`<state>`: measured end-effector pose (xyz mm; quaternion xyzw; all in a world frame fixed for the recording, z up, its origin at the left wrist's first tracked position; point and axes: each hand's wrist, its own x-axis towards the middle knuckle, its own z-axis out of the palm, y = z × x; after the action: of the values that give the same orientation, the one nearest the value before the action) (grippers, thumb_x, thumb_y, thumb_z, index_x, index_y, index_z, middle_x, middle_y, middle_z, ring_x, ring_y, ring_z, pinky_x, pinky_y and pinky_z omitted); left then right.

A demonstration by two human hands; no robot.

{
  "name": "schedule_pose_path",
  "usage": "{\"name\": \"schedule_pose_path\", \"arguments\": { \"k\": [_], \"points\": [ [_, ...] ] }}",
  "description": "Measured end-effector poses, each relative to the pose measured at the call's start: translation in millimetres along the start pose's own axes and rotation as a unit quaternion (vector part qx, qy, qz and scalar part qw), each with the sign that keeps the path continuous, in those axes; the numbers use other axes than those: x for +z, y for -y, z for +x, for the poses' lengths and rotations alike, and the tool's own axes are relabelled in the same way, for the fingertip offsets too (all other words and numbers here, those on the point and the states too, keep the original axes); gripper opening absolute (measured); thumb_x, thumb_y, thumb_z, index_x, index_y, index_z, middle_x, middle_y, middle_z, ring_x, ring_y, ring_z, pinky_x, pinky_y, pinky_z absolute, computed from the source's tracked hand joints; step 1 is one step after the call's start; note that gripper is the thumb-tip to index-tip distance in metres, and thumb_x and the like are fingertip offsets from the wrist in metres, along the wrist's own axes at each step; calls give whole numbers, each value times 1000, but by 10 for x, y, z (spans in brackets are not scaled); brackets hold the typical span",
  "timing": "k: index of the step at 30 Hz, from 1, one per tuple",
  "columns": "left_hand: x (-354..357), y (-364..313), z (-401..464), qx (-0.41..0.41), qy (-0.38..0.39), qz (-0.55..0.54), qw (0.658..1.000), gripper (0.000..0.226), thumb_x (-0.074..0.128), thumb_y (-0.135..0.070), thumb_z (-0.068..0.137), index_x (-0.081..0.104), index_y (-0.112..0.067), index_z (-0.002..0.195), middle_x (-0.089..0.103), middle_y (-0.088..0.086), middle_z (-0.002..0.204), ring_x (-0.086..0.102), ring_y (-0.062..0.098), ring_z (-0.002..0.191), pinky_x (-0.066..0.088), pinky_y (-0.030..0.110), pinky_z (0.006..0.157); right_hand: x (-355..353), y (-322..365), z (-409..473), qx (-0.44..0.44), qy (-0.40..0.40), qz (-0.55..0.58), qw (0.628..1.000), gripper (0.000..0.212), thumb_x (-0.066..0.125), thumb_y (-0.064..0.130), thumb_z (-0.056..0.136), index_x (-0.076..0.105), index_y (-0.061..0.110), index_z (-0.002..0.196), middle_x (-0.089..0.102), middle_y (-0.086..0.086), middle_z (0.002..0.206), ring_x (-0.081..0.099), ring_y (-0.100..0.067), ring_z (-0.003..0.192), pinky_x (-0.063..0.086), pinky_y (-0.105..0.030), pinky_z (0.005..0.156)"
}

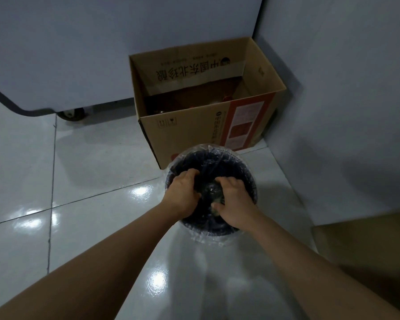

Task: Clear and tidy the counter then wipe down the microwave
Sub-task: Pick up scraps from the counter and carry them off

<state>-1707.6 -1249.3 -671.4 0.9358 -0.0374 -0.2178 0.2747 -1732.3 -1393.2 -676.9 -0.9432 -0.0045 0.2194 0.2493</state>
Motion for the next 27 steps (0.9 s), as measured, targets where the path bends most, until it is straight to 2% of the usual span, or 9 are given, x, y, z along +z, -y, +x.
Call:
{"name": "schedule_pose_path", "arguments": {
  "k": [5,14,20,27],
  "points": [
    [-247,-147,-133,9,13,16,1000,65,65,-15,83,34,-16,141,40,7,144,37,24,133,34,37,111,-249,142,-169,1,24,-24,999,75,63,31,87,20,19,147,24,-1,151,14,-22,140,20,-35,116],
    [-1276,-791,-779,-16,42,42,998,65,66,-19,83,35,-18,140,43,7,141,39,25,130,40,40,105,-1280,813,-865,-9,56,-54,997,72,63,29,86,24,17,146,29,-3,149,21,-23,138,20,-33,115],
    [-2167,-1335,-1320,-25,18,55,998,59,68,-22,83,40,-21,136,47,4,138,40,23,127,42,39,102,-2156,1419,-1404,-28,62,-59,996,69,64,29,86,27,19,144,31,-2,147,24,-23,136,26,-34,112],
    [-3275,-1999,-1916,-33,-10,88,996,56,65,-22,85,38,-18,135,46,7,137,44,25,124,45,37,98,-3155,2140,-1996,-67,50,-79,993,65,65,30,86,30,21,140,36,-1,144,29,-23,134,31,-37,111]
  ]
}}
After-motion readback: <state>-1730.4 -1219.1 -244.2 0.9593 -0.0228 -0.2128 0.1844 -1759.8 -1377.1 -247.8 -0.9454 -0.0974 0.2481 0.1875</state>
